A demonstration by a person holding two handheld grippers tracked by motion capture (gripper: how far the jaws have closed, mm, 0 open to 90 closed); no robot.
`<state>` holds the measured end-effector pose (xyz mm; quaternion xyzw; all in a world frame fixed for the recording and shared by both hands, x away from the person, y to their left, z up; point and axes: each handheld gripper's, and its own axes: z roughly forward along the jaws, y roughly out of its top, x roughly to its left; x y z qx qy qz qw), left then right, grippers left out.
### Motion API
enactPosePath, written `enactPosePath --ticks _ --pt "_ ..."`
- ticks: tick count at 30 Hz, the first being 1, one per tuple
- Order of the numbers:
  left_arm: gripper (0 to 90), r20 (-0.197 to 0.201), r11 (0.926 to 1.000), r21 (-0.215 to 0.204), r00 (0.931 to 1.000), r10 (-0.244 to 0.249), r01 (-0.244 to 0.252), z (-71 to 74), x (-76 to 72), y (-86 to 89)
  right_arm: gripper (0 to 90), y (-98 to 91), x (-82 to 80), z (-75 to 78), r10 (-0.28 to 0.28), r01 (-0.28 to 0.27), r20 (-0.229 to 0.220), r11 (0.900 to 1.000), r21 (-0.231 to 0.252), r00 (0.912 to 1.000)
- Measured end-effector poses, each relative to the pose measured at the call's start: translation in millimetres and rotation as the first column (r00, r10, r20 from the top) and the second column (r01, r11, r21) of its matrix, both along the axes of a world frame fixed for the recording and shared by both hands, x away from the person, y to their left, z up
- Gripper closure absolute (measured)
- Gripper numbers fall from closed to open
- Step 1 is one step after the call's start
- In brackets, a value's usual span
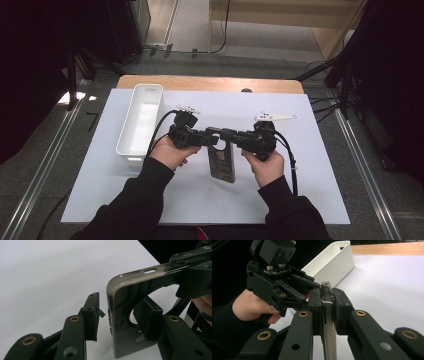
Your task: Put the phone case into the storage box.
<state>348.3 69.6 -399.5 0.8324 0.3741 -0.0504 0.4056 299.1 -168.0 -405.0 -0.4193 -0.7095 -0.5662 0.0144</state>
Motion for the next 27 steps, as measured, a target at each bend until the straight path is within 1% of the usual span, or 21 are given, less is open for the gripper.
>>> enactPosePath --ticks 2,3,7,11,13,14,18,22,27 --pt "61.5 -0.002 1.0 -0.001 1.0 -0.001 0.001 -0.2 0.1 -0.5 77.6 0.0 -0.1 -0.3 -0.003 0.003 0.003 1.0 0.002 1.0" --pt "64.2 0.001 1.0 0.003 1.0 -0.004 0.004 -0.2 -0.2 -0.9 77.6 0.0 -0.4 -0.1 -0.004 0.004 0.002 1.0 0.002 1.0" --pt "67.7 0.023 0.9999 0.003 0.9997 -0.01 0.01 0.4 -1.5 -2.4 77.6 -0.3 -0.9 0.1 -0.008 0.008 0.004 1.0 0.004 1.0" --pt "68.5 0.035 0.9999 0.008 0.9993 -0.011 0.011 0.3 -2.1 -3.1 77.5 -1.3 -0.5 -0.4 -0.012 0.012 -0.001 0.9998 0.015 0.9999" --pt "68.6 0.053 0.9999 0.01 0.9985 -0.012 0.012 0.7 -2.6 -2.9 77.6 -1.6 -0.2 -1.0 -0.012 0.012 -0.003 0.9997 0.023 0.9999" --pt "68.6 0.055 0.9999 0.01 0.9984 -0.012 0.012 0.8 -2.7 -2.9 77.5 -1.6 -0.6 -0.9 -0.014 0.014 -0.001 0.9996 0.025 0.9999" --pt "69.0 0.06 1.0 0.007 0.9982 -0.003 0.003 1.4 -3.5 -3.4 77.6 -1.0 -1.6 0.2 -0.021 0.021 0.004 0.9996 0.02 0.9998" --pt "69.5 0.087 1.0 0.008 0.9962 -0.003 0.003 0.8 -4.4 -4.0 77.5 -1.5 -1.3 0.2 -0.021 0.021 0.003 0.9996 0.021 0.9998" --pt "69.9 0.097 0.9999 0.012 0.9952 -0.006 0.004 1.2 -4.2 -3.5 77.4 -1.5 -0.9 -0.2 -0.018 0.018 0.004 0.9997 0.02 0.9998"
